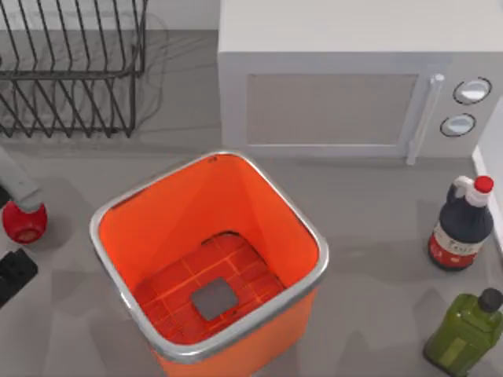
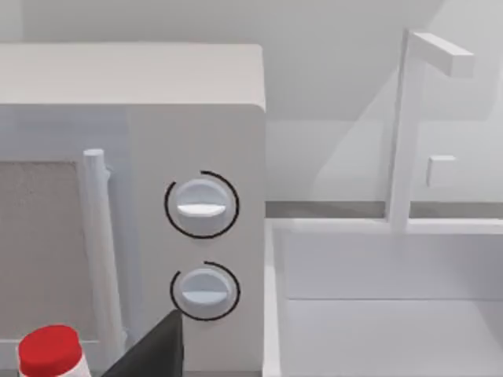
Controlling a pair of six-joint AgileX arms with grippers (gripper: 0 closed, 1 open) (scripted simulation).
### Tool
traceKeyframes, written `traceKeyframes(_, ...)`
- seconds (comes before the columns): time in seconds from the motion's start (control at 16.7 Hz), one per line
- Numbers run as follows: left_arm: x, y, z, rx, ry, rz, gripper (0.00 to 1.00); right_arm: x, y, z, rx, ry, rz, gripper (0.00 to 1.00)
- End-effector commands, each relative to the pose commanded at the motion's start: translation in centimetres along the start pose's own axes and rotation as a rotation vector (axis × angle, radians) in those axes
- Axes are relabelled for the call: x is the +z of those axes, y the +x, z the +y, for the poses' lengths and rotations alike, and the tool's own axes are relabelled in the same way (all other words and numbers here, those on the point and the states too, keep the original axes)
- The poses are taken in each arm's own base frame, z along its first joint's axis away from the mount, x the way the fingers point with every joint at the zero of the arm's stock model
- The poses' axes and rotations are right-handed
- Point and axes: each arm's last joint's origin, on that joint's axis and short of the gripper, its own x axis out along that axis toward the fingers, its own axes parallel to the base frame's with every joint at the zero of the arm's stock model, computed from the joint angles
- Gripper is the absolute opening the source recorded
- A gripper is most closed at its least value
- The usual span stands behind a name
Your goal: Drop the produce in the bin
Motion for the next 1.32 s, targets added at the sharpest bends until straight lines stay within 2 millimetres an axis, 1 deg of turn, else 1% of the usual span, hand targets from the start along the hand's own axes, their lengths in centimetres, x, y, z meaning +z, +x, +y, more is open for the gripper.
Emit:
traceKeyframes(0.12, 1.3, 2.1, 1.6, -0.131, 0.096, 0.101, 1.00, 0.0, 0.0, 0.0, 0.000, 0.000, 0.000, 1.00)
traceKeyframes(0.24, 2.9, 3.3, 3.5, -0.226, 0.192, 0.146, 1.00, 0.0, 0.0, 0.0, 0.000, 0.000, 0.000, 1.00)
traceKeyframes(0.42, 5.4, 4.4, 6.5, -0.295, 0.329, 0.139, 1.00, 0.0, 0.0, 0.0, 0.000, 0.000, 0.000, 1.00)
traceKeyframes(0.54, 6.4, 5.7, 7.9, -0.334, 0.385, 0.139, 1.00, 0.0, 0.0, 0.0, 0.000, 0.000, 0.000, 1.00)
traceKeyframes(0.66, 7.0, 6.3, 9.0, -0.348, 0.424, 0.137, 1.00, 0.0, 0.0, 0.0, 0.000, 0.000, 0.000, 1.00)
traceKeyframes(0.84, 7.2, 6.2, 9.7, -0.344, 0.442, 0.138, 1.00, 0.0, 0.0, 0.0, 0.000, 0.000, 0.000, 1.00)
traceKeyframes(1.14, 7.3, 6.2, 9.5, -0.343, 0.445, 0.137, 1.00, 0.0, 0.0, 0.0, 0.000, 0.000, 0.000, 1.00)
traceKeyframes(1.32, 6.9, 8.2, 9.1, -0.346, 0.441, 0.139, 1.00, 0.0, 0.0, 0.0, 0.000, 0.000, 0.000, 1.00)
